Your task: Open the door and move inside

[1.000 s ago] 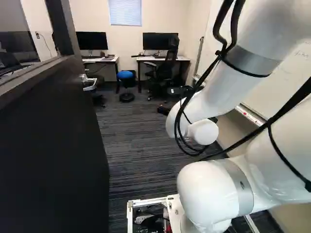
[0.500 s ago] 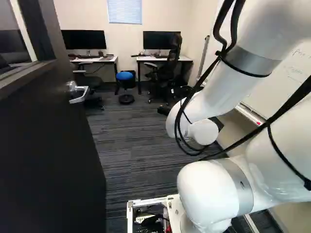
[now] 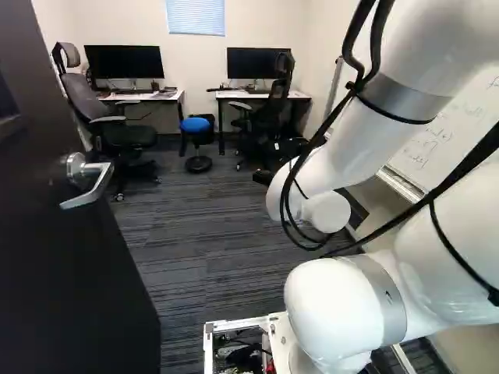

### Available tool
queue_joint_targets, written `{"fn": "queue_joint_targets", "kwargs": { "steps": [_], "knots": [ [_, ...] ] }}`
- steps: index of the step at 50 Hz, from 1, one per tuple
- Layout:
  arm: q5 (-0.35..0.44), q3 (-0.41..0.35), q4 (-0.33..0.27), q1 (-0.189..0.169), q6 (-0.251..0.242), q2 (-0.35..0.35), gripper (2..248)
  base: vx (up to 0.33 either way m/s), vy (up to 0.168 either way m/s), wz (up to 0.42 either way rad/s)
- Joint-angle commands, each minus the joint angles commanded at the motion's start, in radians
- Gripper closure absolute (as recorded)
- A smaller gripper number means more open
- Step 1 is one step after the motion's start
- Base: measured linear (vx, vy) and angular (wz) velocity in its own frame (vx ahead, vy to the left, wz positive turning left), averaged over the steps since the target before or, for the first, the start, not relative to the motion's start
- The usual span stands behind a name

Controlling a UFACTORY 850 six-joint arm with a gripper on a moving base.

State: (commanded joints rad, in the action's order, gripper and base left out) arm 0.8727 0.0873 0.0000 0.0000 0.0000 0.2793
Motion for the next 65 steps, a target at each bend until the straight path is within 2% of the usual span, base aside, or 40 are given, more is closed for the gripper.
{"fn": "queue_joint_targets", "kwargs": {
  "steps": [65],
  "knots": [
    [0.000,0.000,0.000,0.000,0.000,0.000,3,0.263,-0.019,-0.011]
  ]
}}
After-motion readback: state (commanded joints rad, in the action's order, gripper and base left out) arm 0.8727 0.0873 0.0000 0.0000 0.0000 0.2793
